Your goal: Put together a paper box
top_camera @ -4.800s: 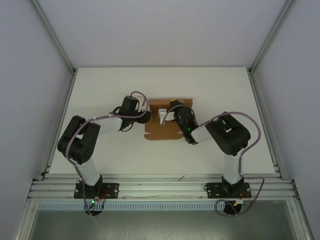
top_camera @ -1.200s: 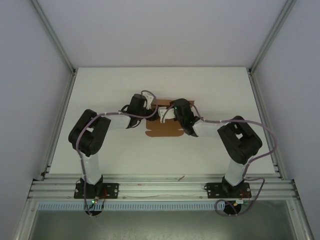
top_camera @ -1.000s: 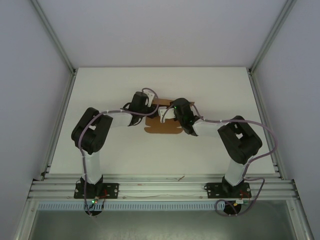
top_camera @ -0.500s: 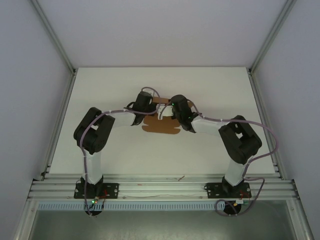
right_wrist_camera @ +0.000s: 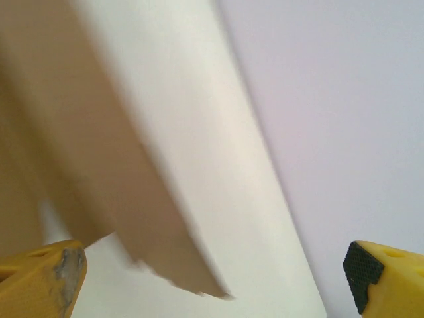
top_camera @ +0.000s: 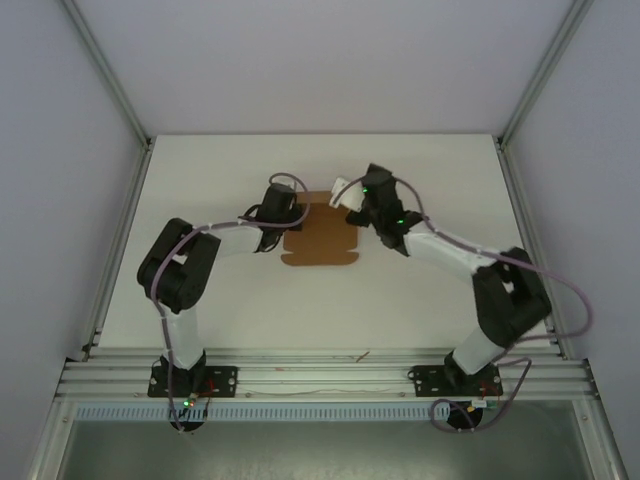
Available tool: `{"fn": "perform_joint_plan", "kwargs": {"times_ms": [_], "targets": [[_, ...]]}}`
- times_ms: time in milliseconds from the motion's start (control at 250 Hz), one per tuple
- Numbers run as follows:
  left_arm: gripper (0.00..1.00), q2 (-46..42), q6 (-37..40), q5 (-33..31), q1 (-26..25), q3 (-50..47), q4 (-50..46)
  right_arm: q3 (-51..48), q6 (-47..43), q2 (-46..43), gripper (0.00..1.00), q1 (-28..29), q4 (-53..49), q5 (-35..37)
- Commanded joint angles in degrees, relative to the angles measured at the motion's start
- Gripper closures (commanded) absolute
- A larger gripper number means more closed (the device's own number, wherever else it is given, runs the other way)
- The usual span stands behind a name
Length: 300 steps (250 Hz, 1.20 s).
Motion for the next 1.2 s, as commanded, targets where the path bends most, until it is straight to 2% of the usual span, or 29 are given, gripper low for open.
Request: {"fn": "perform_joint_plan", "kwargs": {"times_ms": [0,32,48,100,152,248,364,440,544,616,704,847,895,975,1067,1127,1195], "targets": [[1.00,-5.04,-3.28,8.54,1.44,-3.55,4.41,-1.11,22.94,-9.43,0.00,-5.20,-0.33,-4.72],[1.00,-6.03,-3.90,13.30,2.34,-4.80,6.33,-1.89,29.27,-11.51,0.00,-7.73,-1.90,-9.51],[1.00,-6.48,-4.16,16.24,2.89,-5.33,7.38,-2.08,31.38,-12.66,0.00,-9.49,-3.96,-14.73],[1.00,-7.77,-5.62,24.23,4.60,-6.55,10.27,-3.22,33.02,-14.88,0.00,-13.22,-7.51,-28.32],[1.00,-8.50,-6.62,30.55,6.08,-6.64,11.16,-4.48,32.83,-16.29,0.00,-14.35,-9.34,-34.98],[1.00,-9.92,-5.02,35.02,6.87,-5.55,7.82,-3.91,32.82,-16.79,0.00,-14.50,-13.52,-39.23],[1.00,-11.65,-3.25,35.30,6.79,-5.57,5.04,-0.96,34.45,-15.38,0.02,-14.68,-16.94,-41.64],[1.00,-11.64,-2.45,34.43,6.83,-4.56,2.07,-0.63,34.73,-14.71,0.03,-14.65,-15.45,-44.70],[1.00,-11.00,-2.50,37.88,6.62,-4.60,3.45,-0.02,34.68,-12.50,0.09,-14.50,-13.74,-46.36],[1.00,-10.47,-1.84,39.00,6.02,-3.96,2.79,1.26,35.48,-10.88,0.17,-14.50,-13.98,-45.66],[1.00,-9.67,0.06,35.98,4.97,-1.80,-1.96,1.56,35.36,-10.14,0.28,-14.50,-13.88,-46.06],[1.00,-7.57,-0.61,29.50,3.72,2.15,-8.45,0.80,34.51,-9.54,0.66,-13.85,-13.62,-48.23],[1.00,-6.58,-2.34,26.74,3.52,3.64,-10.43,0.59,34.17,-9.34,0.74,-13.10,-14.03,-47.46],[1.00,-4.51,-7.38,17.61,3.42,7.58,-17.03,-0.38,34.34,-9.33,0.82,-11.35,-13.28,-43.98],[1.00,-0.87,-14.24,5.51,3.41,13.87,-28.95,-1.99,34.60,-9.94,0.89,-9.00,-11.31,-39.89],[1.00,1.39,-15.71,1.22,3.40,17.68,-34.60,-2.90,35.74,-10.20,0.92,-7.97,-9.80,-38.49],[1.00,4.17,-17.81,-0.69,3.31,20.00,-37.50,-3.56,37.46,-10.21,0.94,-7.49,-8.67,-38.19]]}}
